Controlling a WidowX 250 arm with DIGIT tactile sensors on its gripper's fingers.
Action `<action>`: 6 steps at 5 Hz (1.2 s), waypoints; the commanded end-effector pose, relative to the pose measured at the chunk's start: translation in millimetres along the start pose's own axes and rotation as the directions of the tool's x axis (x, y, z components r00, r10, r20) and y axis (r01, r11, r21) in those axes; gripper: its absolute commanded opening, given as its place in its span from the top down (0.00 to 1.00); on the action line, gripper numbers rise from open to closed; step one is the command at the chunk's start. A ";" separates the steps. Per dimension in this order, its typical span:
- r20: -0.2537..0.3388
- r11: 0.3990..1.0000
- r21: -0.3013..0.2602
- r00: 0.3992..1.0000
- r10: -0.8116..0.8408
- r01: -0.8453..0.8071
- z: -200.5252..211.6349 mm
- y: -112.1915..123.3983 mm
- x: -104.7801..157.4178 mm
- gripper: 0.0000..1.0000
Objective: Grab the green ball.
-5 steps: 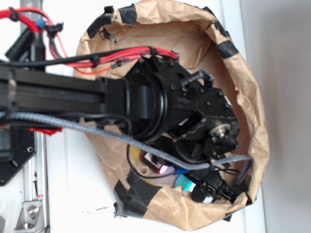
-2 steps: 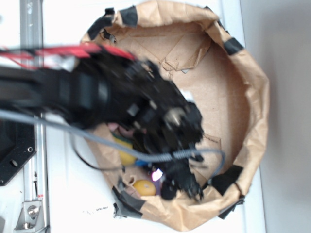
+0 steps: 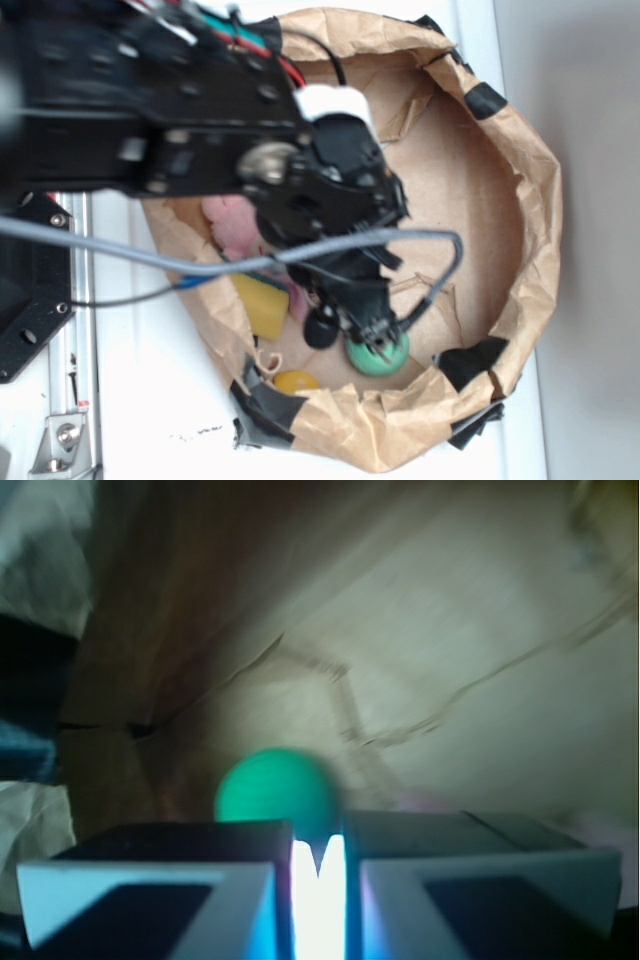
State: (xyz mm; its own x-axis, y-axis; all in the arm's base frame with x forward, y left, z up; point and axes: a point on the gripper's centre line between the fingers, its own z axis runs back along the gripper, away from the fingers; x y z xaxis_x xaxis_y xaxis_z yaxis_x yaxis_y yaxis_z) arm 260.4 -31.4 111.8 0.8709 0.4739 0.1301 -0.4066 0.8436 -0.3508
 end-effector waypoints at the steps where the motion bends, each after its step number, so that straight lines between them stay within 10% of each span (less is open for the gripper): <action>1: 0.106 0.995 0.089 0.994 0.030 -0.039 40.5 14.5 26.6 0.00; 2: 0.032 0.988 0.101 0.993 0.112 -0.115 19.0 8.3 25.0 0.00; 3: -0.069 0.966 0.242 0.991 0.110 -0.091 -12.6 -5.5 11.2 0.00; 6: -0.172 0.966 0.122 0.954 0.246 -0.227 -65.9 -49.0 -20.8 0.00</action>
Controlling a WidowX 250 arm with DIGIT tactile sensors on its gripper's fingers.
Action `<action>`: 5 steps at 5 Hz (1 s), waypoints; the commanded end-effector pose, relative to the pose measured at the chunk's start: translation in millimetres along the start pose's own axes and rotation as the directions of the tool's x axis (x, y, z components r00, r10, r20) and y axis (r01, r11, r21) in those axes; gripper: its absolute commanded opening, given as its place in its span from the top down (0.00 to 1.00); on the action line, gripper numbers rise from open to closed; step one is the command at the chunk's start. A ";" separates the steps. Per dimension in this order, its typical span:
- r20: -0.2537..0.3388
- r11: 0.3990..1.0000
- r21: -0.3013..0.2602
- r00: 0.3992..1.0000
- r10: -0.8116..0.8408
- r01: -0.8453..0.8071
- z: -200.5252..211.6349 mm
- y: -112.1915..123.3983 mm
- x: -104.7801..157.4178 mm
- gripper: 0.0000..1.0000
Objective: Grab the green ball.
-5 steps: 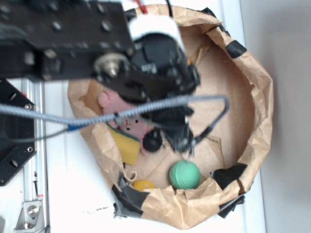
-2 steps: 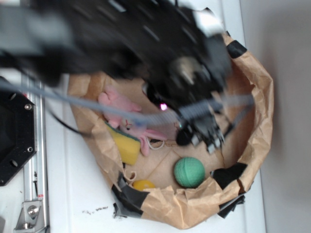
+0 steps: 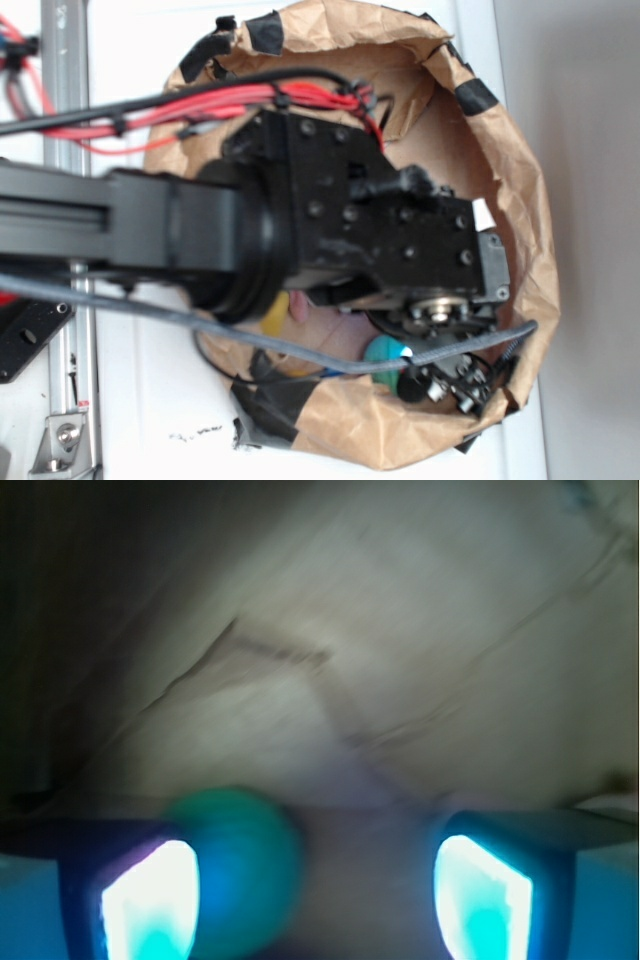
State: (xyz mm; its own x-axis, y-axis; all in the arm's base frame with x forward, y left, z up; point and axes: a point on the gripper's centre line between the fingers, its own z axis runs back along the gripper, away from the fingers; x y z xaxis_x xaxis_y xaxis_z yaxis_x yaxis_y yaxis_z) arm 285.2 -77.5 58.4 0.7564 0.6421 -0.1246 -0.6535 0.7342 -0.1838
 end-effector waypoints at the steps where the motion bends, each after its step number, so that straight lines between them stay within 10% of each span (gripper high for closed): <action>1: -0.023 0.983 -0.178 0.999 -0.038 0.033 -4.8 -13.4 -17.2 0.00; 2: -0.064 0.986 -0.164 0.997 -0.043 0.032 -24.7 -10.8 -18.5 0.00; 3: -0.026 0.980 -0.193 0.998 -0.049 0.043 -40.7 1.0 -23.5 0.75; 4: -0.054 0.982 -0.185 0.997 -0.050 0.039 -46.2 8.1 -28.2 1.00; 5: -0.029 0.982 -0.174 0.997 -0.073 0.067 -40.2 6.3 -32.8 1.00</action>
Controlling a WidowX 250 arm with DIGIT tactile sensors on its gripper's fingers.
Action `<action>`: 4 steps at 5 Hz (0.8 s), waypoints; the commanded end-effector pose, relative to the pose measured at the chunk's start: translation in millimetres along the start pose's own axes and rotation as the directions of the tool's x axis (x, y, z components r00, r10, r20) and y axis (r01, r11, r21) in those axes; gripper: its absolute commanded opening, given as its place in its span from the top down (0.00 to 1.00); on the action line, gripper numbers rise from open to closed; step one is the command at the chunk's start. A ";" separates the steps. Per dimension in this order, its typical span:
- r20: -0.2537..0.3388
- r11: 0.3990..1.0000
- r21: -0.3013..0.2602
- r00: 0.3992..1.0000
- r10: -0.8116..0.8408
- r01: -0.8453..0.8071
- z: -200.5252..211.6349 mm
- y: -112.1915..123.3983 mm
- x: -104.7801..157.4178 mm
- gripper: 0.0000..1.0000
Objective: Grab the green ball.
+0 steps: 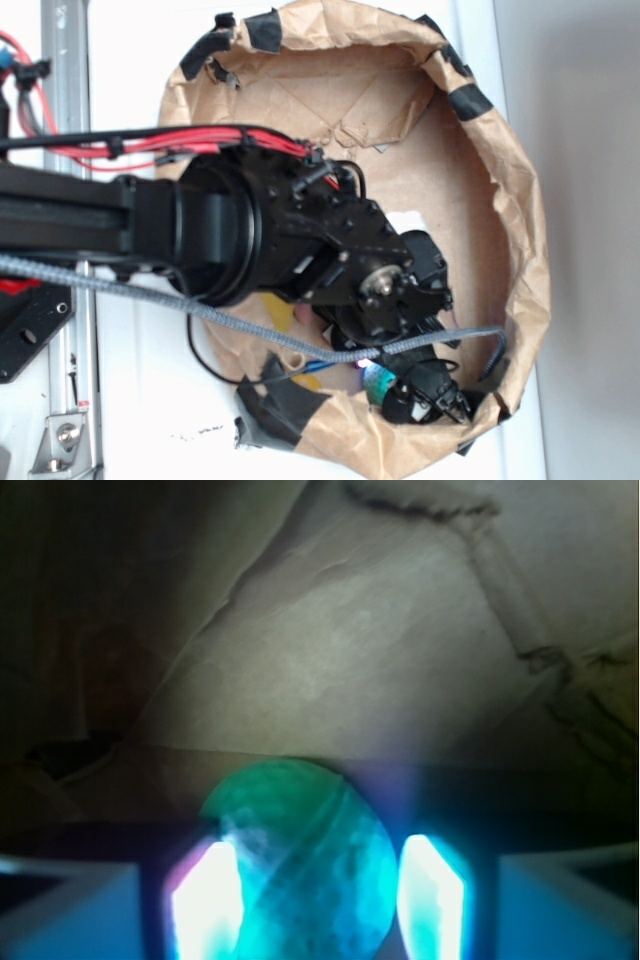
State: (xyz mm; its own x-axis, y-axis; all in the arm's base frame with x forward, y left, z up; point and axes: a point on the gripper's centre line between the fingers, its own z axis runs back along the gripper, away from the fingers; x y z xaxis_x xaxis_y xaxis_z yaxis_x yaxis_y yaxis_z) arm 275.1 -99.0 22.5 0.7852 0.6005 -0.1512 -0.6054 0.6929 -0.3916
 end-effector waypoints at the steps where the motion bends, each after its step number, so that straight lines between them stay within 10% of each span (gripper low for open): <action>1: -0.005 0.999 0.028 1.000 -0.026 0.026 2.3 12.4 -17.1 1.00; 2: 0.011 0.996 -0.018 0.996 -0.091 0.091 14.8 12.7 -12.8 1.00; 4: 0.371 0.879 0.122 0.800 -0.471 0.461 142.6 29.3 35.0 1.00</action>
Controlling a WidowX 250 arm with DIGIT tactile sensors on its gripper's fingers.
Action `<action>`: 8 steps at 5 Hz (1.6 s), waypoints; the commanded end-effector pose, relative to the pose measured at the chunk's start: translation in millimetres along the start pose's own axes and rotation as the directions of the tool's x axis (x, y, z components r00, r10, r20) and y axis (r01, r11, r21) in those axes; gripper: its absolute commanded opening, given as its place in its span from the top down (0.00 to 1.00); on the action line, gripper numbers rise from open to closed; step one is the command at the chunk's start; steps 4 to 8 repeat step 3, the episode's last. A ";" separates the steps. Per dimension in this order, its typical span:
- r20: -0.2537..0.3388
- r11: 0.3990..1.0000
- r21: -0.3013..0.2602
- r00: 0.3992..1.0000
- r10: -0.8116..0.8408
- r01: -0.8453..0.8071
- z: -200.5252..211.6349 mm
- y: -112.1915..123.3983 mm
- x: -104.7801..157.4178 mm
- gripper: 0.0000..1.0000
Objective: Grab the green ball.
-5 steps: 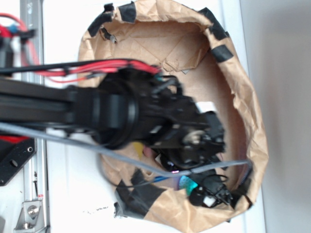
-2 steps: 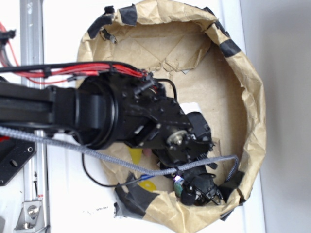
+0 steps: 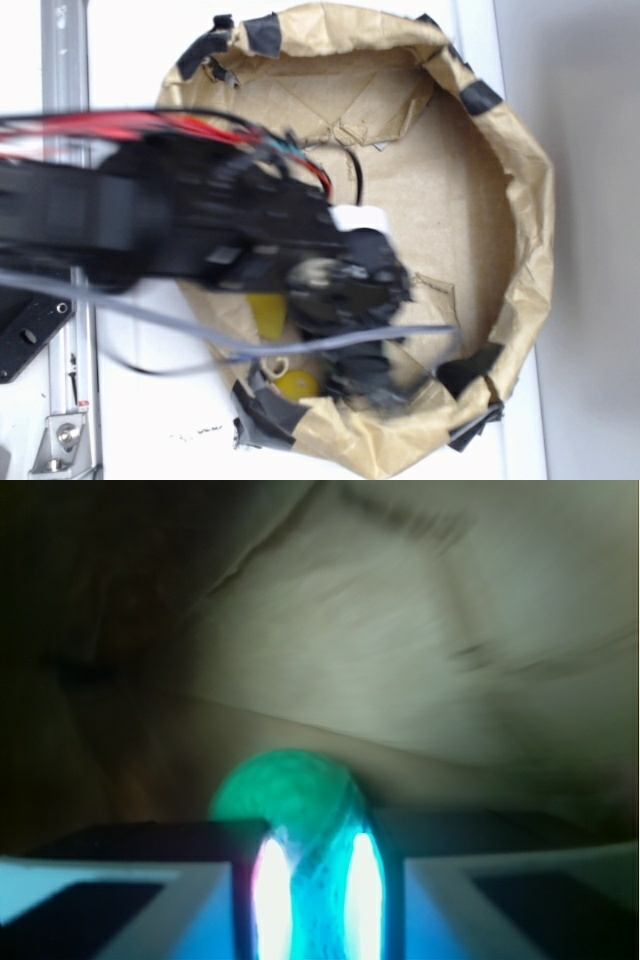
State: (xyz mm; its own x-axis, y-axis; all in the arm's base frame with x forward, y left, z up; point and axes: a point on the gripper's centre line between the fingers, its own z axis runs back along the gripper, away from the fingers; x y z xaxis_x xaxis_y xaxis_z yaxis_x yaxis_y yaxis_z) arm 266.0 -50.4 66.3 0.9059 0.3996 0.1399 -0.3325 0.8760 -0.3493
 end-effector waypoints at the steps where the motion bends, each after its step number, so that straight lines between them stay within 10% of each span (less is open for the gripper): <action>1: 0.259 0.952 0.053 0.917 -0.305 0.302 135.7 29.1 48.7 1.00; 3: 0.207 0.902 0.231 0.888 -0.412 0.365 120.2 31.3 47.5 1.00; 8: 0.207 0.902 0.231 0.888 -0.412 0.365 120.2 31.3 47.5 1.00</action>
